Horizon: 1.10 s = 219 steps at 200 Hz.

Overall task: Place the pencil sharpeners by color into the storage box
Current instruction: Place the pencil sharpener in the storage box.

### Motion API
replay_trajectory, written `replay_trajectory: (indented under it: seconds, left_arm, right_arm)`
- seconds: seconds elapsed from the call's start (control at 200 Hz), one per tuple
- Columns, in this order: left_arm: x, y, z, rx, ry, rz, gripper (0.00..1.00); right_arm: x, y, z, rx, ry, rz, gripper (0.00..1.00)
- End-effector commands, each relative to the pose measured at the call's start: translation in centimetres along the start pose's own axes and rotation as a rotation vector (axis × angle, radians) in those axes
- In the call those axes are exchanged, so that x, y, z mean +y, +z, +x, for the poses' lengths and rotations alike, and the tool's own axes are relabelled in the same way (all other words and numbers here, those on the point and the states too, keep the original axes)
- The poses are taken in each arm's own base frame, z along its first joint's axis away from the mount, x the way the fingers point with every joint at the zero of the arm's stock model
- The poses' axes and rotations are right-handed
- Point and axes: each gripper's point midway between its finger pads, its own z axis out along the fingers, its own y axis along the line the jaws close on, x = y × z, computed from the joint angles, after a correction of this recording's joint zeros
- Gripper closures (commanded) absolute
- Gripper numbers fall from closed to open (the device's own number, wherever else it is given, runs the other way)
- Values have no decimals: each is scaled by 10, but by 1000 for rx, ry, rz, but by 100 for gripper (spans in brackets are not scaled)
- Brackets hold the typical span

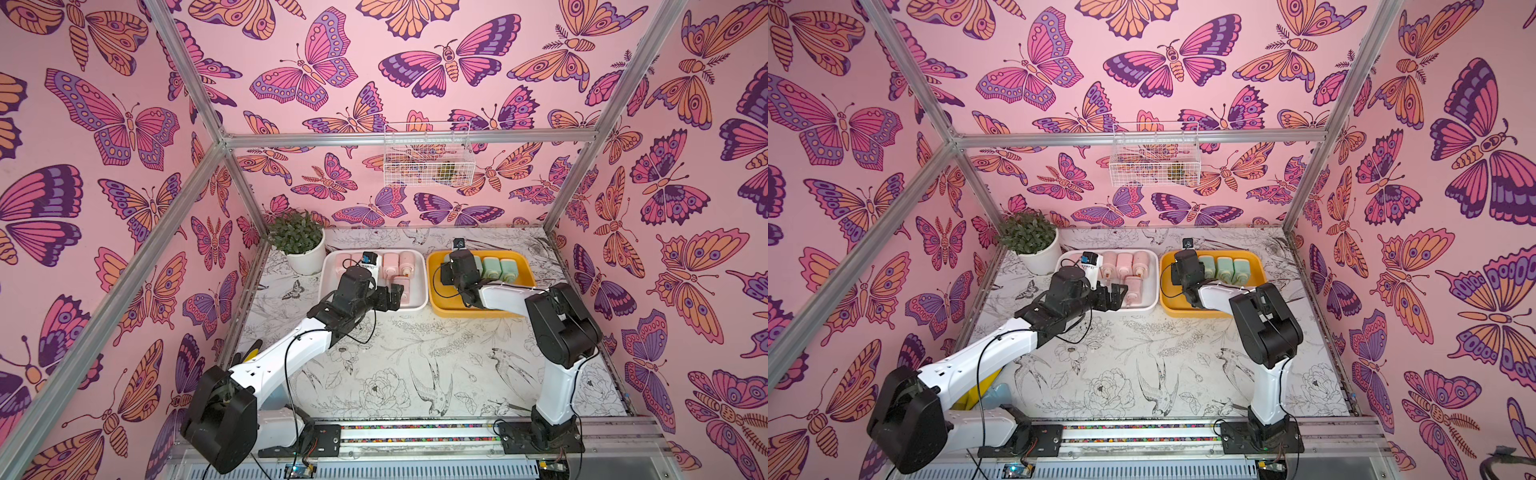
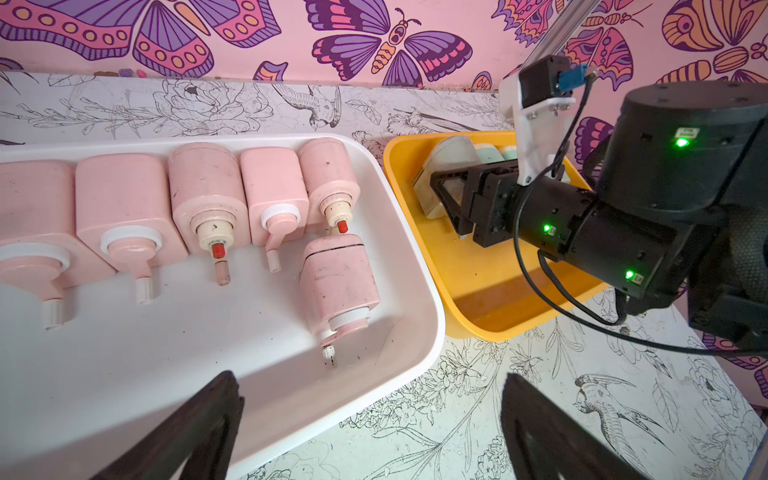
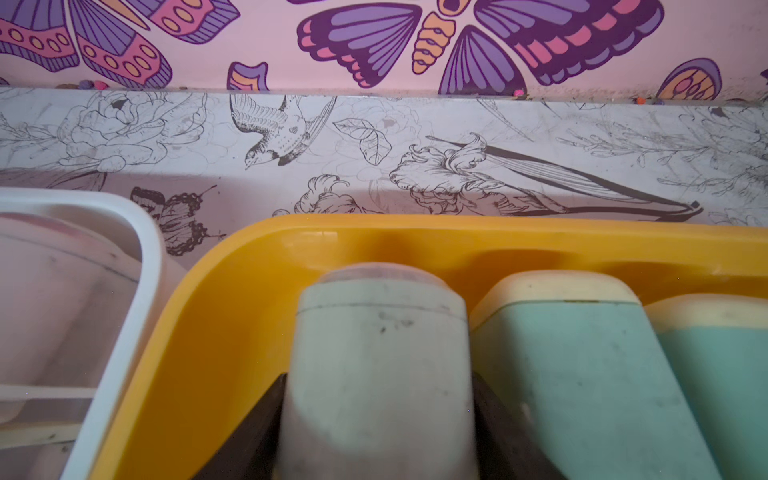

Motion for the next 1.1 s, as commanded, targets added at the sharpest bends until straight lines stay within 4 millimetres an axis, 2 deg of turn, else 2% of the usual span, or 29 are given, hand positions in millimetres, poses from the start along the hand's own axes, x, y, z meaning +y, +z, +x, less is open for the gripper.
replay_trajectory:
  seconds: [0.0,0.225,0.696,0.876,1.091]
  left_arm:
    - [2,1,-3,-13,4,-7,0]
    - [3,-1,-3,-12,8,-11,0]
    - [0,0,-10,-18,17,-5,0]
    - [0,-1,-9,-12,9,-3,0]
    - [0,-4,-7,-8,-1,-4,0]
  right_arm:
    - [1,6,-17,-54,-2,28,45]
    - [0,11,-12,-39,-2,42,43]
    - [-11,2,-3,-5,-22,77,39]
    - [-11,-9,-16,-22,-24,71,28]
    - [-10,-16,-16,-8,-24,54,23]
